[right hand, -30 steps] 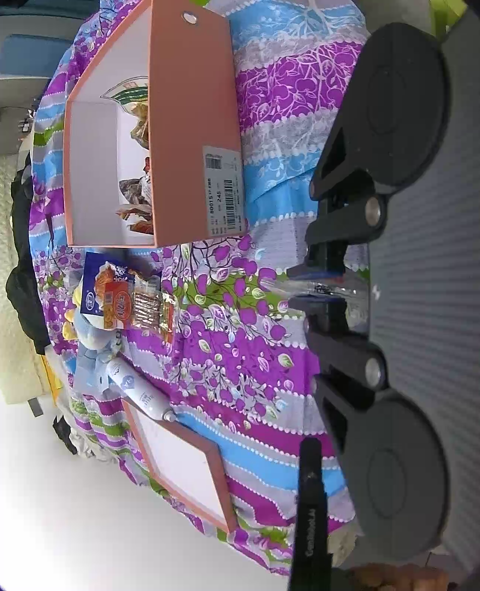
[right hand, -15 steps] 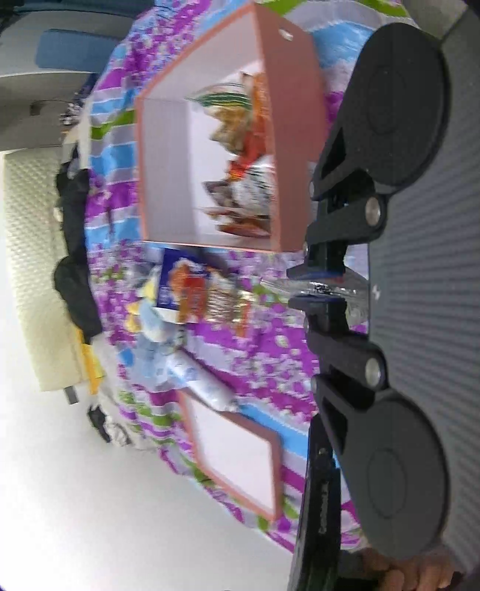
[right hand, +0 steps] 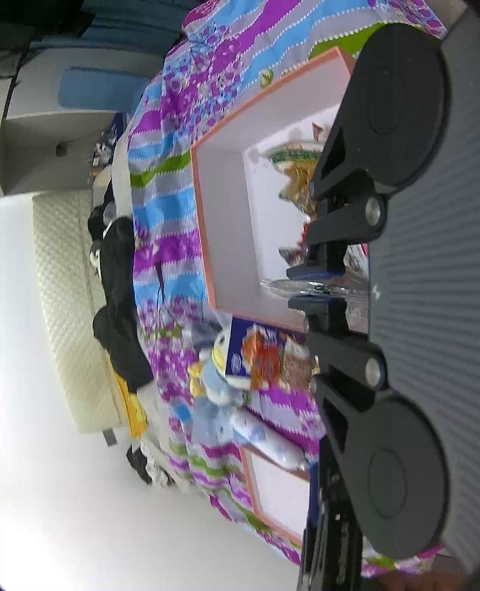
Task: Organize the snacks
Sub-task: 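Lower the clear bag into the pink box with the right tool and open it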
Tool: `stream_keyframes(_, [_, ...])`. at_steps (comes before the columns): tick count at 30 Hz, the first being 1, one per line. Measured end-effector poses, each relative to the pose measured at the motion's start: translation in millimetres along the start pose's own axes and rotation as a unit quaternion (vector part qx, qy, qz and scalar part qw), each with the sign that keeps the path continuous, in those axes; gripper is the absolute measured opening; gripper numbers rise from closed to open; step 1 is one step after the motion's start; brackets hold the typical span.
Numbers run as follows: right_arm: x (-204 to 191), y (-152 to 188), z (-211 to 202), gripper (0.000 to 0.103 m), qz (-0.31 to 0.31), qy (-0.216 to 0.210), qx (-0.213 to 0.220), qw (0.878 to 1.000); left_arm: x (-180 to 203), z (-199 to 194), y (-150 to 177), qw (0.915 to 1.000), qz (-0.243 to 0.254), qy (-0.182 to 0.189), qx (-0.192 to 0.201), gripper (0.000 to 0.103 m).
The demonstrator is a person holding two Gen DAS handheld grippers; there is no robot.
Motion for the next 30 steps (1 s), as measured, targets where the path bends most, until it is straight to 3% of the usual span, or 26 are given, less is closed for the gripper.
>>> stream_keyframes(13, [54, 18, 82, 0.013, 0.044, 0.035, -0.063, 0.996, 9, 91, -31, 0.9993, 0.018, 0.003, -0.034, 0.054])
stream_keyframes(21, [59, 23, 93, 0.015, 0.052, 0.050, -0.072, 0.995, 5, 109, -34, 0.9989, 0.015, 0.002, -0.046, 0.058])
stream_keyframes(22, [59, 22, 92, 0.017, 0.051, 0.050, -0.069, 0.995, 5, 107, -34, 0.9990, 0.015, 0.001, -0.042, 0.060])
stream_keyframes(25, [55, 18, 81, 0.050, 0.052, 0.052, -0.055, 0.996, 6, 93, -36, 0.9993, 0.018, 0.001, -0.031, 0.061])
stream_keyframes(30, [43, 11, 49, 0.049, 0.060, 0.047, -0.019, 0.997, 8, 57, -34, 0.9998, 0.018, -0.001, -0.008, 0.062])
Point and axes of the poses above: each gripper's, at about its wrist camera, not at the fingertips, and z roughly the way its jaws point, x to its right, y to its underside, the point moved 1 cm from there along z, roughly the way its jaws point
